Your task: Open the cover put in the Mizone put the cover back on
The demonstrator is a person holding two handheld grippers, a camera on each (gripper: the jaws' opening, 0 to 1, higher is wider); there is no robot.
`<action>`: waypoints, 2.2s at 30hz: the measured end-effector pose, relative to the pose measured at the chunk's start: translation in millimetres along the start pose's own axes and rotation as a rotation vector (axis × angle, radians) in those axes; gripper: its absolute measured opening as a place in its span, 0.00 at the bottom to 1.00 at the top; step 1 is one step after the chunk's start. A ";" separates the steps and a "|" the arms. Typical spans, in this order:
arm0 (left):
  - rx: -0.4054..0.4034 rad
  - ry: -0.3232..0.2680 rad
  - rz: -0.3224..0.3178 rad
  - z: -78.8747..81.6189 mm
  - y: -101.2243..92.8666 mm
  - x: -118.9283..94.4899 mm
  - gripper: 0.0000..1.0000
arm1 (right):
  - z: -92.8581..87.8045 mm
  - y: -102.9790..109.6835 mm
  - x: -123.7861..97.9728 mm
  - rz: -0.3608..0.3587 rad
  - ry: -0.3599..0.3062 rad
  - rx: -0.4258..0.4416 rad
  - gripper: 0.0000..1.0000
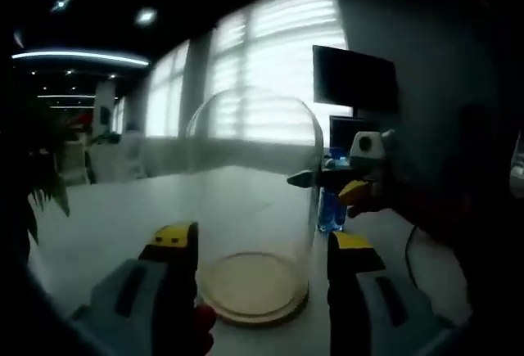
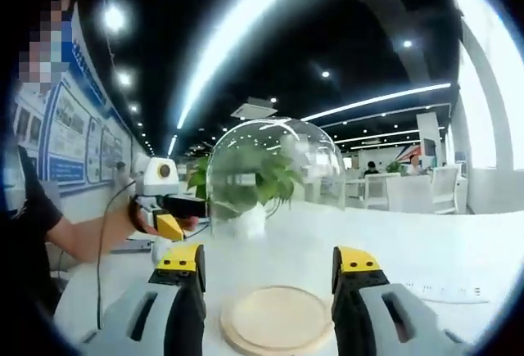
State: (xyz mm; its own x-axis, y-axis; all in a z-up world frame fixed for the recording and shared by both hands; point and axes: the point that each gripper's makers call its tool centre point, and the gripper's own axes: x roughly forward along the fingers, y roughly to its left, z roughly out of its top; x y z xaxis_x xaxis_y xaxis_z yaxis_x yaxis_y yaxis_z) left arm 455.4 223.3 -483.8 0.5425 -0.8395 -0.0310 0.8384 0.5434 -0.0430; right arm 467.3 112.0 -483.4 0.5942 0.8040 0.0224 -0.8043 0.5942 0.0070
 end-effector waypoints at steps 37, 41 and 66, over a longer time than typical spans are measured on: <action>0.026 -0.034 -0.100 13.2 14.5 25.9 0.60 | 0.0 -9.3 47.0 0.140 0.059 0.051 0.80; 0.015 -0.025 -0.127 12.1 9.1 31.1 0.70 | 0.2 -7.3 47.9 0.147 0.053 0.058 0.81; -0.056 -0.108 -0.246 3.7 19.1 39.5 0.66 | -12.0 -7.1 55.3 0.232 -0.024 0.013 0.85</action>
State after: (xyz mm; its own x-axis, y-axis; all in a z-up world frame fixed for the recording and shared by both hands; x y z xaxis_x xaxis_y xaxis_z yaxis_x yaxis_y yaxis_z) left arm 493.0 200.5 -482.2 0.3283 -0.9399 0.0934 0.9429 0.3202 -0.0919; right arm 506.0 152.5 -494.3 0.3934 0.9181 0.0485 -0.9193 0.3933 0.0116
